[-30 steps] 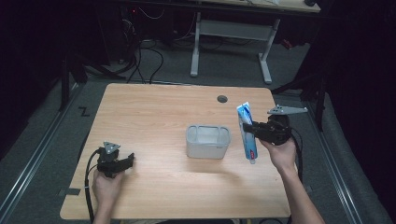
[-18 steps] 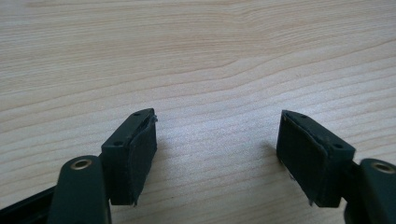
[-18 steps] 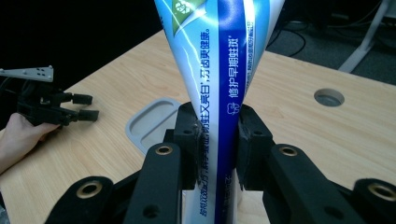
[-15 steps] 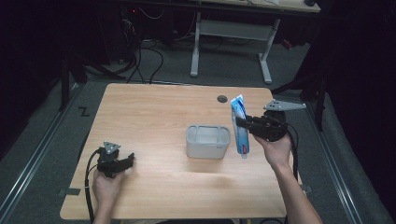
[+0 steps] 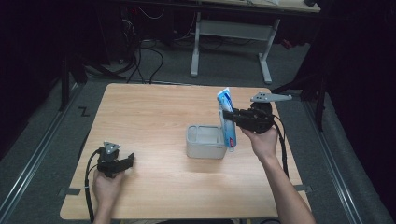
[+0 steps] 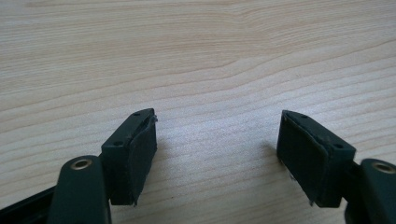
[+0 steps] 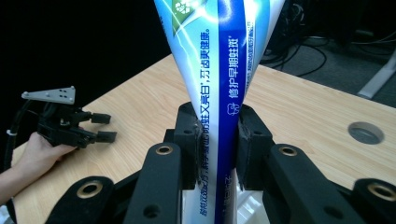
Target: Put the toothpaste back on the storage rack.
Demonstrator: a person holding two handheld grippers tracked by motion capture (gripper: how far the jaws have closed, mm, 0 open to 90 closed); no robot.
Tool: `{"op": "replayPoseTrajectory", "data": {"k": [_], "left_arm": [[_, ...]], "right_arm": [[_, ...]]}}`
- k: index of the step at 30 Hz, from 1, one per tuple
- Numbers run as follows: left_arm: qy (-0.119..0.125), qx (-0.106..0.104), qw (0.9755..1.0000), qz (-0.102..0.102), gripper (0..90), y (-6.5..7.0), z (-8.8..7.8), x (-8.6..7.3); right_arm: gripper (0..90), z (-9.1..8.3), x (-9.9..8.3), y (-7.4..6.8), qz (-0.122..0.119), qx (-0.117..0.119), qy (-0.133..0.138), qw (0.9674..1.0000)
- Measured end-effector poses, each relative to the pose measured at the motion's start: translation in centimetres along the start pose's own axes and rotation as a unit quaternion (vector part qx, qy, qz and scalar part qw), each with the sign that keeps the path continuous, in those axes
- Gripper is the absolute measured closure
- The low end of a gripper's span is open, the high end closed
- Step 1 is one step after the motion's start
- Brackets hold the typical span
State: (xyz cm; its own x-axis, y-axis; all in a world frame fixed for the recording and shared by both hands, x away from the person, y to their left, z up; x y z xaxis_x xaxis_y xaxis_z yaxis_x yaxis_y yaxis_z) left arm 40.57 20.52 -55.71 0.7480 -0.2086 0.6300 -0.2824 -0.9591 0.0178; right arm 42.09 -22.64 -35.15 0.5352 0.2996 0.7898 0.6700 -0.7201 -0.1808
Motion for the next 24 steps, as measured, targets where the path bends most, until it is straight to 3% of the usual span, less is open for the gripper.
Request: {"op": "replayPoseTrajectory", "data": {"k": [16, 24], "left_arm": [[0.0, -0.001, 1.0, 0.0, 29.0, 0.0, 0.0, 0.0], [0.0, -0.001, 1.0, 0.0, 29.0, 0.0, 0.0, 0.0]], "right_arm": [[73.5, 3.4, 2.2, -0.8, -0.001, 0.023, 0.011, 0.9997], [73.3, 4.4, 3.0, -0.7, -0.004, 0.001, 0.014, 0.9999]]}}
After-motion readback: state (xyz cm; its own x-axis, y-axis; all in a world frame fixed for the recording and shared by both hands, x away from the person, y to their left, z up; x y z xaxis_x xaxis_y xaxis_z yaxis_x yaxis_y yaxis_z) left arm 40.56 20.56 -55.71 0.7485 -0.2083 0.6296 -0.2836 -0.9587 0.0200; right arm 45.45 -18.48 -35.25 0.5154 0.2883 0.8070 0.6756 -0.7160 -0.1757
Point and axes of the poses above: each handheld gripper's, and its own axes: z roughly forward along the jaws, x roughly out of its top, y roughly to its right, the point moved 3 cm from there along z, roughly forward along the jaws, and after that the axes turned 9 degrees about -y, right-handed, at the moved point
